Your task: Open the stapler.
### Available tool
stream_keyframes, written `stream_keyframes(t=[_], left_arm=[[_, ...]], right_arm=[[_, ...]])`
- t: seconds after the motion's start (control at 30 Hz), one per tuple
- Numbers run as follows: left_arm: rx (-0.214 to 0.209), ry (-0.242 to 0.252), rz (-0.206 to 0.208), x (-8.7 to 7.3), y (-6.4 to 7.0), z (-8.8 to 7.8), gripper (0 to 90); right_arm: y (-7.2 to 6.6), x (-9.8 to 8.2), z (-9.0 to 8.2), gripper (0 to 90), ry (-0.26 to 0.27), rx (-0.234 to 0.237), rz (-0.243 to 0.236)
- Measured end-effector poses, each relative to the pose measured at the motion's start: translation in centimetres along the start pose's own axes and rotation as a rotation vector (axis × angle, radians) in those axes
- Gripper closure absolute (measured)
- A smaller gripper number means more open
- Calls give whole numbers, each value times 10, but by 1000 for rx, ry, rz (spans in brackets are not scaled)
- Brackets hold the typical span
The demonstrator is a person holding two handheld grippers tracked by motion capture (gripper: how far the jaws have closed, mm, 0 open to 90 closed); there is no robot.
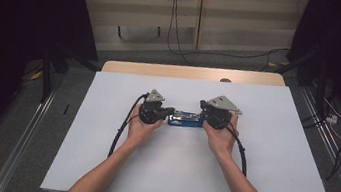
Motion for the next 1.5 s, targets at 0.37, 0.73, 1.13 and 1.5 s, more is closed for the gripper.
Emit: stream_keyframes(t=[0.37,0.73,1.13,1.5], left_arm=[[3,1,2,0,0,0,900],[-1,-1,-1,0,0,0,900],[1,0,-2,0,0,0,900],[1,-1,-7,0,0,0,900]], right_arm=[[9,-5,-5,900,-12,-7,4],[31,-20,-12,900,-24,-20,37],[42,-30,-18,900,-40,-4,34],[51,-35,-23,900,-52,3,25]])
Point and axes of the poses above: each handheld gripper's, and its own axes: z roughly forward along the jaws, x roughly out of its top, y roughly to its right, the point moved 10 cm from there along z, roughly forward along the jaws, and after that the axes turned 4 degrees about z, right-handed, at the moved point
